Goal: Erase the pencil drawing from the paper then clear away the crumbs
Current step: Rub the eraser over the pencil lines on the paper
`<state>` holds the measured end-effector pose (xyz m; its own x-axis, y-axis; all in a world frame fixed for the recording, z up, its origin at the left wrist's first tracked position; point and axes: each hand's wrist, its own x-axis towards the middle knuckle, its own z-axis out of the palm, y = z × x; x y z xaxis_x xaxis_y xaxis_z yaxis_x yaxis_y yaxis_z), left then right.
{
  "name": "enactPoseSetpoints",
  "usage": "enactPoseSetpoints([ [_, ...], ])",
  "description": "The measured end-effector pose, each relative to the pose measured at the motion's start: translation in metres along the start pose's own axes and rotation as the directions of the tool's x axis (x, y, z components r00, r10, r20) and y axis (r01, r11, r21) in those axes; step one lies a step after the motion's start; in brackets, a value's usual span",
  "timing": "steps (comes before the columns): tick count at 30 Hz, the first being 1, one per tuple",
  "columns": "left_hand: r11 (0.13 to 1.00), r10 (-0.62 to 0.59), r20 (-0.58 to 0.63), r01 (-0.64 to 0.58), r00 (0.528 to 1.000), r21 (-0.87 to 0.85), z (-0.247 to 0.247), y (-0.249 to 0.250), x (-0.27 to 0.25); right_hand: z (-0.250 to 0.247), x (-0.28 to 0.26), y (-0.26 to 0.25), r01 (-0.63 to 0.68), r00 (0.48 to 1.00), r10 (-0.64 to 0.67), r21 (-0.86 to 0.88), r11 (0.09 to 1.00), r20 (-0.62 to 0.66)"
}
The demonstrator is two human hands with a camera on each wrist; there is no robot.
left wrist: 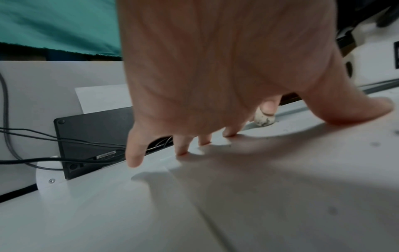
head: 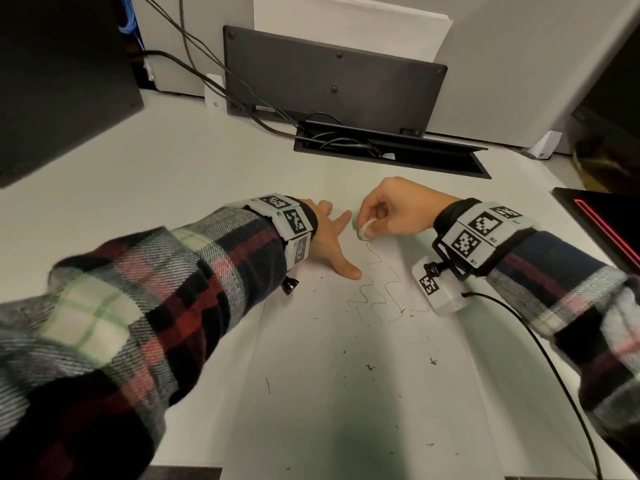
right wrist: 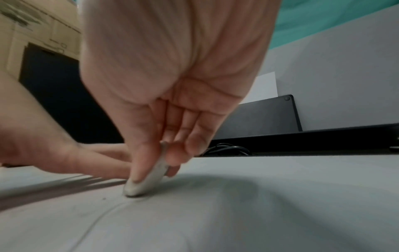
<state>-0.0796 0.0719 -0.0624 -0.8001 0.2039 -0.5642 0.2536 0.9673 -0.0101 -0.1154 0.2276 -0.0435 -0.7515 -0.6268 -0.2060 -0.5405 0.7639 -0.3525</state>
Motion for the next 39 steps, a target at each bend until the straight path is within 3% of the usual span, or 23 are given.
enactPoseSetpoints([
  [6,1.000,-0.006,0.009,0.006,1.000,-0.011,0.000,-0.001,0.002,0.005,-0.009,-0.004,0.013,0.995,-0.019,0.056,0.998,0.102],
  [11,1.000,-0.004,-0.007,0.004,1.000,-0.008,0.001,-0.001,0.001,0.001,-0.001,-0.001,-0.030,1.000,0.030,-0.043,0.999,-0.006],
  [15,1.000,-0.006,0.003,0.006,1.000,-0.009,0.001,-0.002,0.003,0.005,-0.011,-0.003,-0.003,0.992,-0.003,0.045,0.999,0.124],
  [19,1.000,-0.005,-0.006,0.005,1.000,-0.005,0.001,-0.001,0.001,0.003,-0.005,-0.002,-0.011,1.000,0.011,-0.042,0.999,-0.002],
  [23,0.999,-0.004,-0.002,0.004,1.000,-0.033,0.002,-0.004,0.002,0.002,-0.014,-0.008,0.005,0.985,-0.012,0.045,0.999,0.173],
  [24,0.999,0.001,-0.003,-0.001,1.000,-0.037,0.002,-0.004,0.002,0.001,-0.014,-0.005,0.002,0.989,-0.007,0.039,0.999,0.146],
  [28,0.999,0.035,-0.046,-0.036,0.998,-0.015,-0.001,-0.004,-0.003,-0.011,-0.006,0.017,-0.097,0.981,0.100,0.028,0.995,-0.165],
  [33,0.998,0.054,-0.114,-0.058,0.992,-0.031,-0.004,-0.010,-0.004,-0.008,0.004,0.013,-0.093,0.988,0.102,0.082,0.992,-0.113],
  [39,0.990,0.122,-0.097,-0.129,0.988,-0.065,-0.007,-0.009,-0.004,-0.006,0.013,0.005,-0.070,0.996,0.074,0.068,0.995,-0.057],
])
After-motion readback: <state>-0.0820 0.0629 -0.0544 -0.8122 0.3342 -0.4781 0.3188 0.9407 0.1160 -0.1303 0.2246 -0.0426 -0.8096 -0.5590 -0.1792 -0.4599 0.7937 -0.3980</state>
